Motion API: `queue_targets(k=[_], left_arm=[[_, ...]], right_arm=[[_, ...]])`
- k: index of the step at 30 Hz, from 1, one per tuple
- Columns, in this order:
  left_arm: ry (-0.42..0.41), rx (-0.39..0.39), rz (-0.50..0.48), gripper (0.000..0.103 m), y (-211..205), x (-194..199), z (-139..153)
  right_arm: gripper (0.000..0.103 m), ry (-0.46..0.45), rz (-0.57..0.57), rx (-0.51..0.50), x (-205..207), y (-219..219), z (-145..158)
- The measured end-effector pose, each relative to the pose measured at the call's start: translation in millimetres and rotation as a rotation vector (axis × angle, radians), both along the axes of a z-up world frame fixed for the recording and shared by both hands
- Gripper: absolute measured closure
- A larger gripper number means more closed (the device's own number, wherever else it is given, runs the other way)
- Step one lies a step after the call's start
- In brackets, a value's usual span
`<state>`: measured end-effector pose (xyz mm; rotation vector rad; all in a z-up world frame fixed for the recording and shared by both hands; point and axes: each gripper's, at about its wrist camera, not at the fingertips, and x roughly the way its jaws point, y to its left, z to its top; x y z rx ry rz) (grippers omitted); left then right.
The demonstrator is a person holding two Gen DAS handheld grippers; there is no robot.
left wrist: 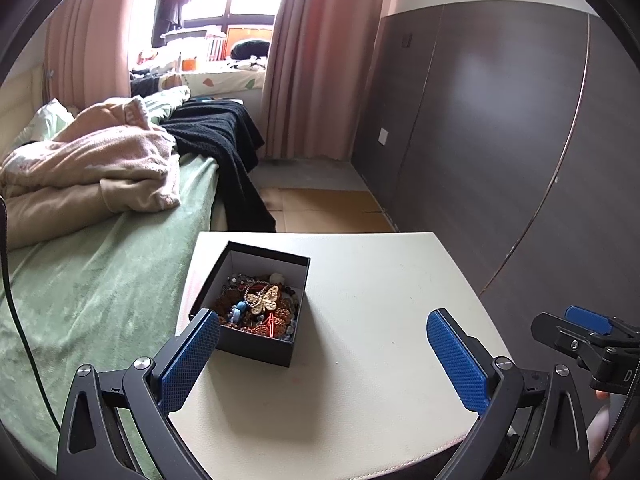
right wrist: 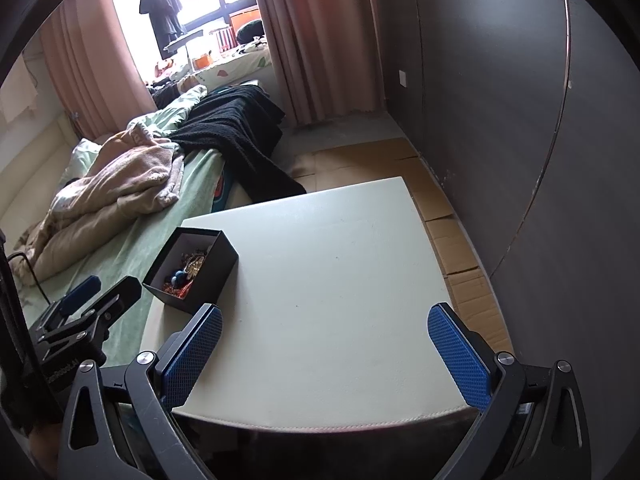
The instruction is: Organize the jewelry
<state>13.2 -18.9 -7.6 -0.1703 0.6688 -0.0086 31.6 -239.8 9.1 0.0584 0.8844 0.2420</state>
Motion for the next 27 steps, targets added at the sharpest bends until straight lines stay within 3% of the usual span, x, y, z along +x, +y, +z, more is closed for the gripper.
queue_targets(k=[27], left_arm=[[-0.003, 0.01, -0.001, 0.0, -3.7, 0.9, -0.7]], right_arm=[[0.0, 0.014, -0.014, 0.0, 1.9, -6.8, -0.9]])
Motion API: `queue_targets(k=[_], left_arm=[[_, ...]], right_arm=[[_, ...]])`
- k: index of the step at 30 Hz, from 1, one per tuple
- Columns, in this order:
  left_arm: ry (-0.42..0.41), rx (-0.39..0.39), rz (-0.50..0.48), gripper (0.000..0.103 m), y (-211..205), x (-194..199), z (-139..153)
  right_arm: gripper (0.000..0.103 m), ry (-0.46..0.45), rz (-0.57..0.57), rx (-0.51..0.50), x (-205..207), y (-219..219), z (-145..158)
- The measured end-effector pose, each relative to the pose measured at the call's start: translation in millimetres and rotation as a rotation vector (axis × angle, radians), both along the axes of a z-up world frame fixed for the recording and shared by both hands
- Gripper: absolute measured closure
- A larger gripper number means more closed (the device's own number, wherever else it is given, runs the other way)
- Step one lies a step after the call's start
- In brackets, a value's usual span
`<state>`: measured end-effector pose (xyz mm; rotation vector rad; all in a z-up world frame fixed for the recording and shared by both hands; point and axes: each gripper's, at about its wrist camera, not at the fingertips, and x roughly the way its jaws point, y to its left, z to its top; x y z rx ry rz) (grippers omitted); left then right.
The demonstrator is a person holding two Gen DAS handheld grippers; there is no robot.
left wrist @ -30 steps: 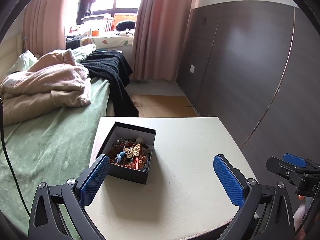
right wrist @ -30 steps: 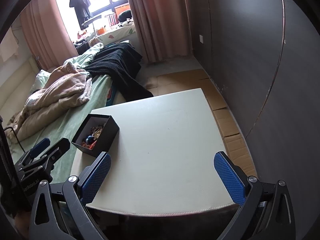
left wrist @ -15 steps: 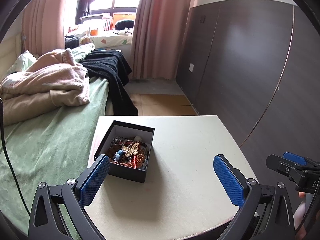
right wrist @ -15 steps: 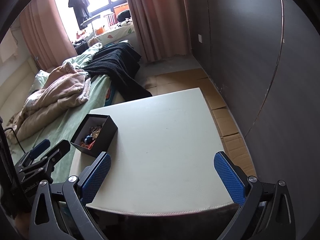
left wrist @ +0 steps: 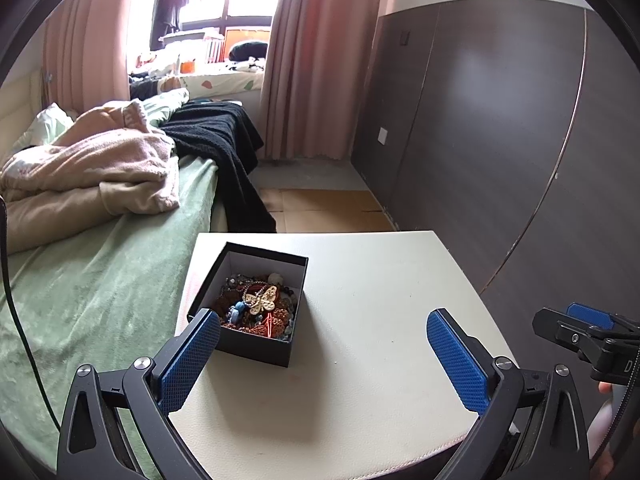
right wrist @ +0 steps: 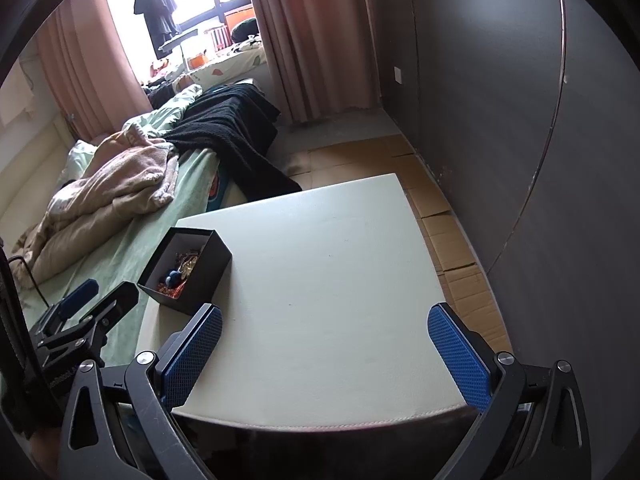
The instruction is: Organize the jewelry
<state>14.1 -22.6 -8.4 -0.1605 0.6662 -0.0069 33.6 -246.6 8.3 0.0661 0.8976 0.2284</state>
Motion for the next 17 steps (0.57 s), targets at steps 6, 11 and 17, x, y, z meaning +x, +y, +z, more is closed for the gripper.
queue_targets(k=[6, 11, 17], left_arm=[[-0.004, 0.004, 0.007, 0.0, 0.2, -0.5, 0.6], [-0.006, 0.013, -0.002, 0.0, -2.0, -0.9, 0.4], [-0.005, 0.024, -0.013, 0.0, -4.9, -0.3, 0.3]], right_arm=[[0.0, 0.001, 0.0, 0.0, 0.2, -0.5, -0.1], [0.0, 0.021, -0.007, 0.001, 2.4, -3.8, -3.7], [0.0, 0.028, -0.013, 0.001, 1.7, -5.3, -4.9]])
